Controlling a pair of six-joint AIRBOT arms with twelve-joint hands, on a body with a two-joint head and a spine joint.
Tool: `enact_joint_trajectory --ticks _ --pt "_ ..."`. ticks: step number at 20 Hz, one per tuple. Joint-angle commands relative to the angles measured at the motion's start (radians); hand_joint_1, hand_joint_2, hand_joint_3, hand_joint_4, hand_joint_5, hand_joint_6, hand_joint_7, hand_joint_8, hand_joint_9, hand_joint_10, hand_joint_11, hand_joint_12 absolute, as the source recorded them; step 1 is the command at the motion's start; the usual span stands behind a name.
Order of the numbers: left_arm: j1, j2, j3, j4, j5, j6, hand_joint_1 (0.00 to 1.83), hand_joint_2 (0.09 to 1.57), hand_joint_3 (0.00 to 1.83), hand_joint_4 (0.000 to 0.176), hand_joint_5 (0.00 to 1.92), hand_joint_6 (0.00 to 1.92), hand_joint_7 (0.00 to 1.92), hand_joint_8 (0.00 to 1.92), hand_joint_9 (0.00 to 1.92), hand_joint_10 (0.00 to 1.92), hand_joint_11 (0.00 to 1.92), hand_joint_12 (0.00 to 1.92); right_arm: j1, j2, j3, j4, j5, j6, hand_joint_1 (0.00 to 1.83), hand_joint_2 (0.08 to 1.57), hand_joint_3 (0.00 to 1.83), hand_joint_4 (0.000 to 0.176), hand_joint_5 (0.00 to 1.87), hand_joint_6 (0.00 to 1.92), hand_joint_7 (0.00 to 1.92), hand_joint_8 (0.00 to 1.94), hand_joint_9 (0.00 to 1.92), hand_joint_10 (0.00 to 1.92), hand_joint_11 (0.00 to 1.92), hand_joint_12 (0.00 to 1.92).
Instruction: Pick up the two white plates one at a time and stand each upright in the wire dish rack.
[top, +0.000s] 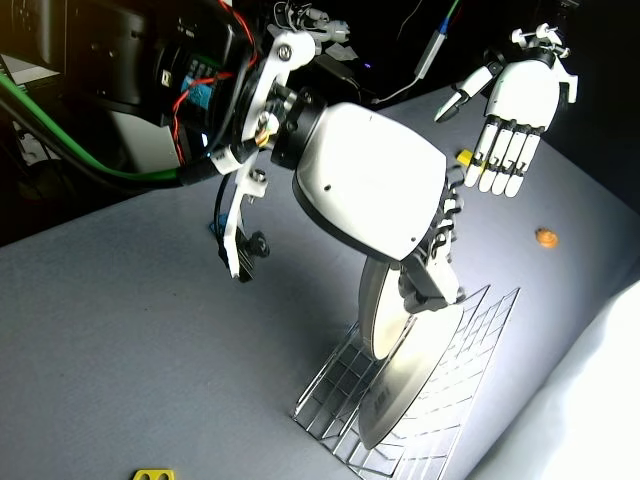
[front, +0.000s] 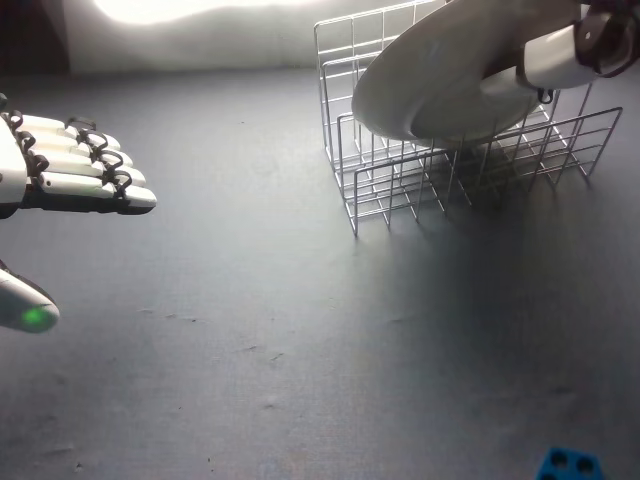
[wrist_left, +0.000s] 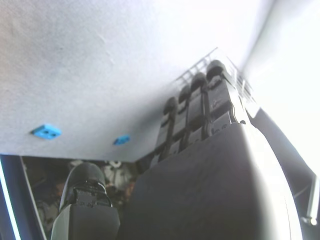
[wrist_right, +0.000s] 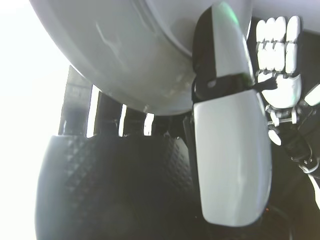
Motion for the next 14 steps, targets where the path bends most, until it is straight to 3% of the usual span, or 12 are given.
enact_joint_trajectory --ticks 1,2,3,6,14 --pt "-0.01 0.005 0.002 -0.058 -0.011 -0.002 0.0 1.1 0.0 0.0 0.0 0.0 0.03 0.01 0.0 0.0 0.0 0.0 0.015 -0.004 0.009 -0.04 0.069 -0.002 1.21 1.12 0.0 0.027 0.97 1.05 0.99 0.92 1.09 0.01 0.6 1.01" --pt "-0.01 0.005 0.002 -0.058 -0.011 -0.002 0.0 1.1 0.0 0.0 0.0 0.0 0.01 0.0 0.0 0.0 0.0 0.0 0.015 -0.012 0.015 -0.04 0.069 -0.006 1.21 1.12 0.0 0.024 0.98 1.04 1.0 0.91 1.1 0.01 0.62 1.01" --pt "-0.01 0.005 0.002 -0.058 -0.011 -0.002 0.0 1.09 0.0 0.0 0.0 0.0 0.01 0.0 0.0 0.0 0.0 0.0 0.016 -0.019 0.02 -0.04 0.069 -0.01 1.19 1.15 0.01 0.022 0.91 1.15 0.92 1.03 1.05 0.01 0.55 1.03" --pt "-0.01 0.004 0.002 -0.058 -0.011 -0.002 0.0 1.09 0.0 0.0 0.0 0.0 0.02 0.0 0.0 0.0 0.0 0.0 0.017 -0.045 0.045 -0.04 0.066 -0.021 1.21 1.12 0.0 0.028 0.97 1.05 1.0 0.92 1.09 0.02 0.61 1.01" --pt "-0.01 0.003 0.002 -0.058 -0.011 -0.002 0.0 1.09 0.0 0.0 0.0 0.0 0.01 0.0 0.0 0.0 0.0 0.0 0.008 -0.069 0.064 0.047 0.055 -0.02 1.21 1.13 0.0 0.018 0.95 1.1 0.96 0.95 1.09 0.0 0.59 1.02"
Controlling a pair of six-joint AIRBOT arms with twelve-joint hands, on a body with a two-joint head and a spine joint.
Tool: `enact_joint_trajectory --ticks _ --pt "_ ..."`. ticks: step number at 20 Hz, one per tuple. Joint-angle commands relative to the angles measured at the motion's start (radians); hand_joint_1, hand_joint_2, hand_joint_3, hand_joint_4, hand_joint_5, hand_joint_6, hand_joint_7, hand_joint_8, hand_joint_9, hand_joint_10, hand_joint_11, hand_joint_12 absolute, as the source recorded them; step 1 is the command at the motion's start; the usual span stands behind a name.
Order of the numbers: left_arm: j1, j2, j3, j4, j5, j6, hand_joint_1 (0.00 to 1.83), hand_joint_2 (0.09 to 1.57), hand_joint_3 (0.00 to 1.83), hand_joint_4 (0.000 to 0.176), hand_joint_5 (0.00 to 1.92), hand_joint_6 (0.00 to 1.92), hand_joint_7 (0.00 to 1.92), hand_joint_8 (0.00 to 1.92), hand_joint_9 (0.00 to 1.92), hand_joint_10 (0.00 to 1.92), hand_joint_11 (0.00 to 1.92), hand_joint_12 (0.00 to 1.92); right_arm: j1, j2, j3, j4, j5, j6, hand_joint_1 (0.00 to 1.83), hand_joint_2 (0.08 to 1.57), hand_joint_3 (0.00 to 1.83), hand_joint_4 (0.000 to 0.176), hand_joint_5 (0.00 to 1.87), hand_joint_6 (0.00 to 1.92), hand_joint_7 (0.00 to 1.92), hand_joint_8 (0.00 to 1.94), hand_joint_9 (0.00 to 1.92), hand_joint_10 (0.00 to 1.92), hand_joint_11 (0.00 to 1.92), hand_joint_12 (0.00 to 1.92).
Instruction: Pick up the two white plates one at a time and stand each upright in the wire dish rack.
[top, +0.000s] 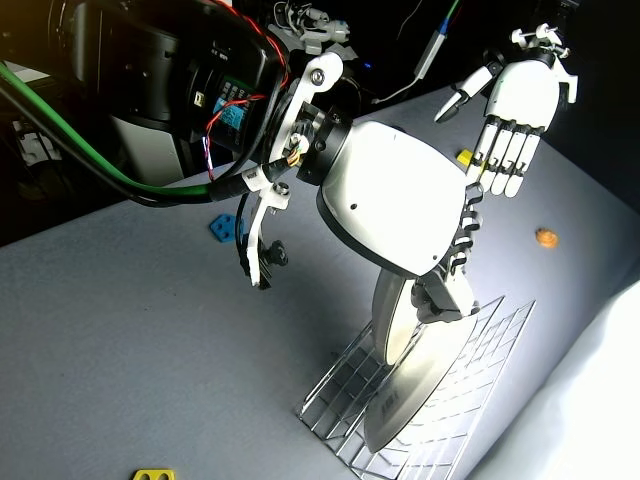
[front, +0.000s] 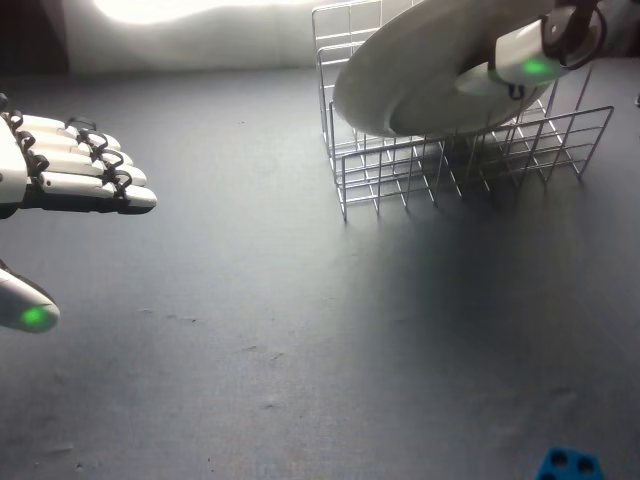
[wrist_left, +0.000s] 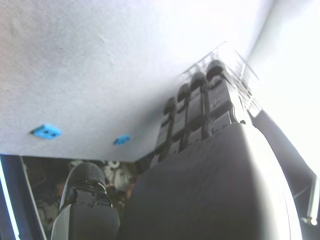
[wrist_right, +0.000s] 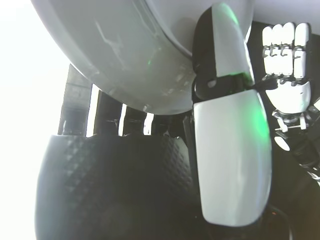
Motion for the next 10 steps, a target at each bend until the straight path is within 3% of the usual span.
enact_joint_trajectory --ticks 1,3,6,10 --pt "-0.01 0.003 0.002 -0.058 -0.01 -0.002 0.0 1.09 0.0 0.0 0.03 0.01 0.03 0.01 0.01 0.0 0.0 0.0 0.008 0.004 0.004 -0.025 0.053 0.001 1.21 1.13 0.0 0.02 0.95 1.09 0.96 0.96 1.09 0.0 0.59 1.02" --pt "-0.01 0.003 0.002 -0.058 -0.01 -0.002 0.0 1.09 0.0 0.0 0.02 0.01 0.03 0.01 0.01 0.0 0.0 0.0 0.0 0.002 0.004 -0.018 0.06 0.003 1.21 1.12 0.0 0.026 0.97 1.05 0.99 0.93 1.1 0.01 0.61 1.01" --pt "-0.01 0.003 0.002 -0.058 -0.011 -0.002 0.0 1.1 0.0 0.0 0.0 0.0 0.02 0.0 0.0 0.0 0.0 0.0 -0.015 -0.007 0.013 -0.017 0.071 0.022 1.21 1.13 0.0 0.018 0.97 1.07 0.98 0.93 1.08 0.0 0.6 1.03" --pt "-0.01 0.003 0.002 -0.058 -0.011 -0.002 0.0 1.1 0.0 0.0 0.01 0.0 0.03 0.01 0.0 0.0 0.0 0.0 -0.028 -0.033 0.04 -0.017 0.085 0.042 1.2 1.15 0.0 0.019 0.92 1.14 0.94 0.99 1.07 0.0 0.57 1.06"
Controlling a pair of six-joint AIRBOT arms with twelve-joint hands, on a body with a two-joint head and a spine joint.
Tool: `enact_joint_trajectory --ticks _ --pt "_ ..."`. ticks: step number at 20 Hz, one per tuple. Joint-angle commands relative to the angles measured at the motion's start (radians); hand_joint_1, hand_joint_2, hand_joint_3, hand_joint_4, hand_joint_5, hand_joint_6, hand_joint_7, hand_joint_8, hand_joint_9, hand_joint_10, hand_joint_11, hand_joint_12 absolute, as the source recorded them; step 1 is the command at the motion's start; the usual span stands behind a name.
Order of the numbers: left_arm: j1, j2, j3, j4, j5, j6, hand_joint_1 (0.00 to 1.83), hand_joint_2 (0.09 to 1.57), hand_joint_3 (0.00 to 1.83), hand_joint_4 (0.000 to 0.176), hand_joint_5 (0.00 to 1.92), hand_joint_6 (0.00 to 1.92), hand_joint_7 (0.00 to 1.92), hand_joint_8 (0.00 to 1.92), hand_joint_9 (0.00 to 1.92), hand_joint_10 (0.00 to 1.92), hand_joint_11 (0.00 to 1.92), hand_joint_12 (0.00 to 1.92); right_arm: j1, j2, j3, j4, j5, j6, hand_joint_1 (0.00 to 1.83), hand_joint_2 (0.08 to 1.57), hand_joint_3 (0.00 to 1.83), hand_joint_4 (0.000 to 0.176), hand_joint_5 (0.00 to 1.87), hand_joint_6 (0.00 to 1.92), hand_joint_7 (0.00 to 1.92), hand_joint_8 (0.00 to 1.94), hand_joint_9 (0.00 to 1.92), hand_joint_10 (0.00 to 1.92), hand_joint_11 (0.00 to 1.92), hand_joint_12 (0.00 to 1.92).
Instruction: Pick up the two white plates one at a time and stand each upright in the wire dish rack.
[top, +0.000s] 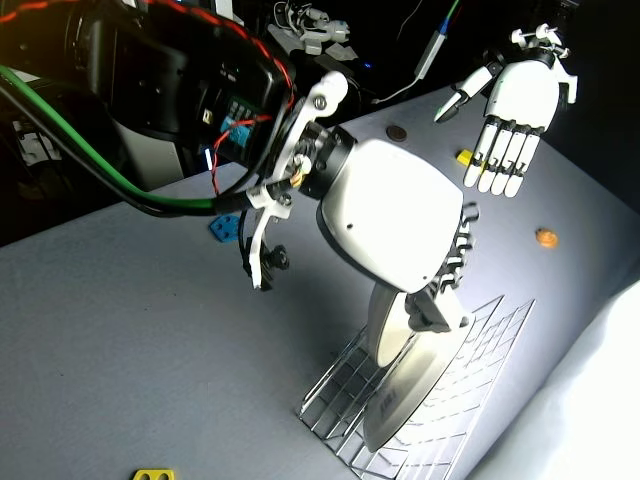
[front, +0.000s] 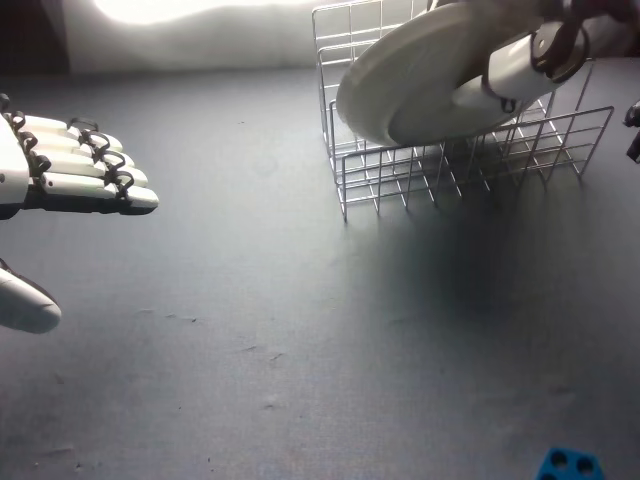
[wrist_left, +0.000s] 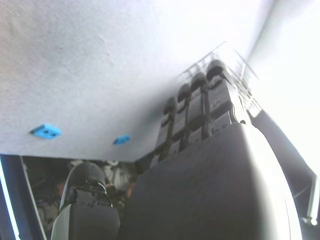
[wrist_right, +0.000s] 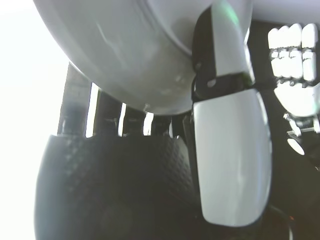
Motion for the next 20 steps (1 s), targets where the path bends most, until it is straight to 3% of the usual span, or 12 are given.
enact_joint_trajectory --ticks 1,6,12,16,17,19,20 --pt "-0.009 0.005 0.002 -0.058 -0.011 -0.002 0.0 1.09 0.0 0.0 0.03 0.01 0.04 0.01 0.02 0.01 0.0 0.0 0.01 -0.001 0.008 -0.038 0.049 0.011 1.2 1.14 0.0 0.013 0.94 1.12 0.95 0.97 1.07 0.0 0.58 1.07" --pt "-0.009 0.006 0.0 -0.058 -0.011 -0.002 0.0 1.08 0.0 0.0 0.02 0.0 0.04 0.0 0.01 0.0 0.0 0.0 -0.009 -0.039 0.052 -0.038 0.05 0.011 1.21 1.13 0.0 0.02 0.96 1.07 0.98 0.94 1.09 0.01 0.59 1.05" --pt "-0.009 0.004 -0.001 -0.058 -0.011 -0.002 0.0 1.09 0.0 0.0 0.0 0.0 0.03 0.0 0.0 0.0 0.0 0.0 -0.028 -0.055 0.072 -0.038 0.05 0.011 1.21 1.14 0.0 0.006 0.95 1.1 0.95 0.97 1.11 0.01 0.59 1.03" --pt "-0.009 0.004 -0.002 -0.057 -0.011 -0.002 0.0 1.09 0.0 0.0 0.0 0.0 0.01 0.01 0.0 0.0 0.0 0.0 -0.038 -0.072 0.086 -0.037 0.049 0.011 1.19 1.16 0.0 0.02 0.9 1.17 0.91 1.04 1.08 0.0 0.57 1.05" --pt "-0.009 0.004 -0.002 -0.057 -0.011 -0.002 0.0 1.09 0.0 0.0 0.0 0.0 0.02 0.01 0.0 0.0 0.0 0.0 -0.041 -0.079 0.09 -0.037 0.049 0.011 1.21 1.13 0.0 0.018 0.96 1.07 0.98 0.94 1.11 0.01 0.61 1.04" --pt "-0.009 0.004 -0.002 -0.057 -0.011 -0.002 0.0 1.09 0.0 0.0 0.01 0.0 0.03 0.01 0.01 0.01 0.0 0.0 -0.047 -0.091 0.098 -0.037 0.049 0.01 1.19 1.17 0.0 0.014 0.89 1.2 0.89 1.07 1.05 0.01 0.54 1.06" --pt "-0.009 0.004 -0.002 -0.057 -0.011 -0.002 0.0 1.09 0.0 0.0 0.0 0.0 0.02 0.01 0.0 0.0 0.0 0.0 -0.052 -0.096 0.1 -0.037 0.048 0.01 1.2 1.15 0.0 0.015 0.93 1.13 0.94 1.0 1.08 0.02 0.59 1.05"
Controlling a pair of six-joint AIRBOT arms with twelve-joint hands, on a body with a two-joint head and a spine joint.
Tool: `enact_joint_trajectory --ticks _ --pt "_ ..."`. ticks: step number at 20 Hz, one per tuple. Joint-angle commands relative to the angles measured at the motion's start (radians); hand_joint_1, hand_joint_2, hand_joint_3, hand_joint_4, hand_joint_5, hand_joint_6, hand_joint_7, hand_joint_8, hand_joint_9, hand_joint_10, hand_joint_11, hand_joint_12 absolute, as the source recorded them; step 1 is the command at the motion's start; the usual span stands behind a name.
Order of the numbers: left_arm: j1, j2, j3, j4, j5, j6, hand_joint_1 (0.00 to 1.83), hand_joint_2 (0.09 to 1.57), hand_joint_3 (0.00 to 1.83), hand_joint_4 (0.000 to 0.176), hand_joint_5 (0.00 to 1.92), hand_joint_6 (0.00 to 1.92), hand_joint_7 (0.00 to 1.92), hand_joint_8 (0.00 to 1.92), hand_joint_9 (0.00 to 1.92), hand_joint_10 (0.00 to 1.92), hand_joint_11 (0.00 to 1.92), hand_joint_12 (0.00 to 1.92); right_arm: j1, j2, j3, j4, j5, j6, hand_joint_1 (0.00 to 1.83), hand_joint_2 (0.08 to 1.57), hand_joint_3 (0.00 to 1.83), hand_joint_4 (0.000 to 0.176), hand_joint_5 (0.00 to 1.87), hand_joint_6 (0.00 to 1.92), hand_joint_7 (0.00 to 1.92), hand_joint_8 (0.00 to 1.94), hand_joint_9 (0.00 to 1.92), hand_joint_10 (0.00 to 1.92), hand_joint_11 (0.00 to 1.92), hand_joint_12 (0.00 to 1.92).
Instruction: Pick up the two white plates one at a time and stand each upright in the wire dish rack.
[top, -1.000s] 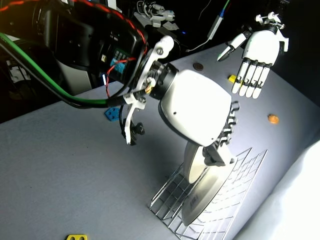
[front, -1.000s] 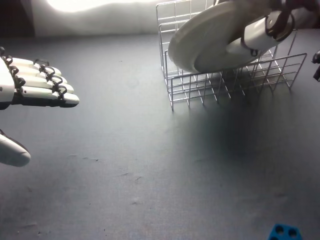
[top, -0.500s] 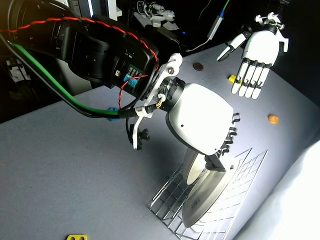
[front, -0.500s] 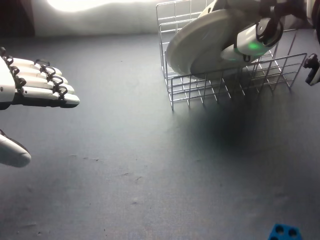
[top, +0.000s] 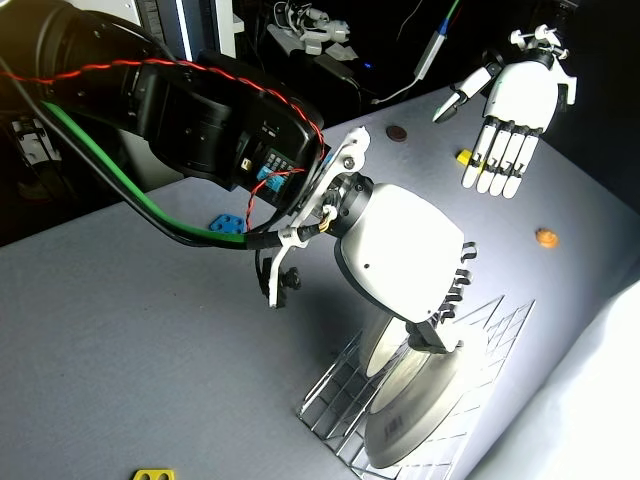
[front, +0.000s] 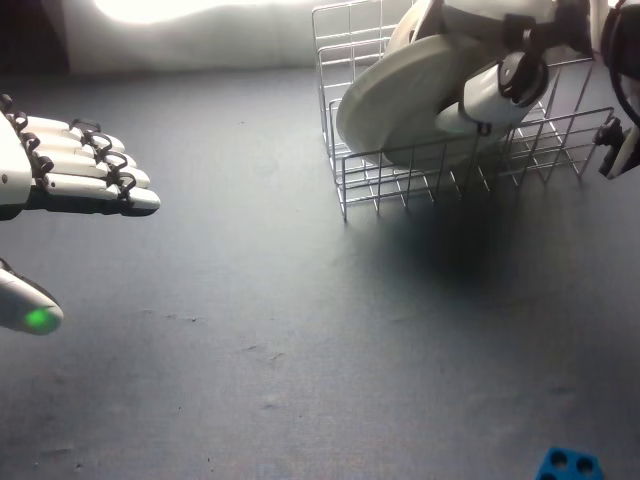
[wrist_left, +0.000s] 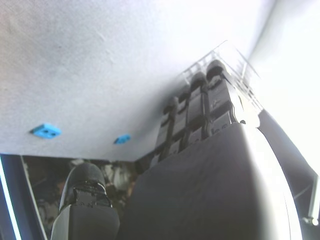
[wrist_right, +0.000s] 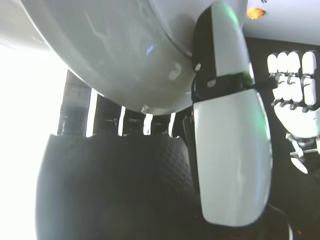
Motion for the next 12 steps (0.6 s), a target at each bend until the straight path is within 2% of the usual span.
enact_joint_trajectory --ticks 1,2,3,4,6,8,9,10,11,12 --pt "-0.009 0.006 -0.001 -0.057 -0.011 -0.002 0.0 1.09 0.0 0.0 0.0 0.0 0.02 0.01 0.0 0.0 0.0 0.0 0.005 -0.001 0.002 -0.036 0.046 0.002 1.2 1.15 0.0 0.015 0.93 1.13 0.94 1.0 1.08 0.02 0.59 1.05" --pt "-0.009 0.006 -0.002 -0.057 -0.011 -0.002 0.0 1.09 0.0 0.0 0.01 0.01 0.04 0.01 0.01 0.0 0.0 0.0 0.001 -0.003 0.002 -0.036 0.046 0.0 1.21 1.13 0.0 0.021 0.95 1.09 0.98 0.94 1.1 0.02 0.63 1.0" --pt "-0.009 0.006 -0.002 -0.057 -0.011 -0.002 0.0 1.08 0.0 0.0 0.01 0.0 0.03 0.01 0.01 0.0 0.0 0.0 -0.004 -0.005 0.002 -0.037 0.046 -0.002 1.21 1.13 0.0 0.016 0.94 1.11 0.97 0.94 1.1 0.01 0.62 0.98" --pt "-0.009 0.006 -0.002 -0.057 -0.011 -0.002 0.0 1.09 0.0 0.0 0.0 0.0 0.02 0.0 0.0 0.0 0.0 0.0 -0.006 -0.007 0.002 -0.037 0.045 -0.002 1.19 1.17 0.01 0.011 0.87 1.24 0.89 1.07 1.04 0.01 0.55 0.99" --pt "-0.009 0.006 -0.002 -0.057 -0.011 -0.002 0.0 1.09 0.0 0.0 0.01 0.01 0.02 0.01 0.0 0.0 0.0 0.0 -0.008 -0.01 0.002 -0.039 0.044 -0.003 1.2 1.16 0.0 0.006 0.91 1.18 0.92 1.01 1.05 0.02 0.56 0.98" --pt "-0.009 0.006 -0.003 -0.057 -0.011 -0.002 0.0 1.09 0.0 0.0 0.02 0.01 0.02 0.0 0.0 0.0 0.0 0.0 -0.008 -0.012 0.002 -0.041 0.044 -0.003 1.19 1.18 0.0 0.005 0.87 1.24 0.87 1.08 1.03 0.01 0.53 1.0" --pt "-0.009 0.006 -0.004 -0.057 -0.011 -0.002 0.0 1.09 0.0 0.0 0.01 0.0 0.02 0.0 0.0 0.0 0.0 0.0 -0.008 -0.012 0.002 -0.041 0.044 -0.003 1.16 1.21 0.01 0.006 0.81 1.34 0.8 1.19 0.97 0.01 0.47 1.01" --pt "-0.009 0.007 -0.005 -0.057 -0.011 -0.002 0.0 1.09 0.0 0.0 0.0 0.0 0.01 0.0 0.0 0.0 0.0 0.0 -0.008 -0.012 0.002 -0.043 0.044 -0.003 1.09 1.24 0.0 0.0 0.75 1.33 0.8 0.6 0.94 0.01 0.43 1.02" --pt "-0.009 0.007 -0.006 -0.057 -0.011 -0.002 0.0 1.08 0.0 0.0 0.04 0.02 0.06 0.02 0.04 0.01 0.01 0.01 -0.008 -0.012 0.002 -0.045 0.044 -0.003 1.05 1.25 0.0 0.0 0.73 1.35 0.85 0.27 0.9 0.0 0.4 0.99" --pt "-0.009 0.007 -0.006 -0.056 -0.011 -0.002 0.0 1.09 0.0 0.0 0.01 0.0 0.03 0.01 0.01 0.0 0.0 0.0 -0.008 -0.012 0.002 -0.046 0.044 -0.003 0.86 1.28 0.01 0.0 0.61 0.71 0.8 0.11 0.8 0.0 0.3 0.93"
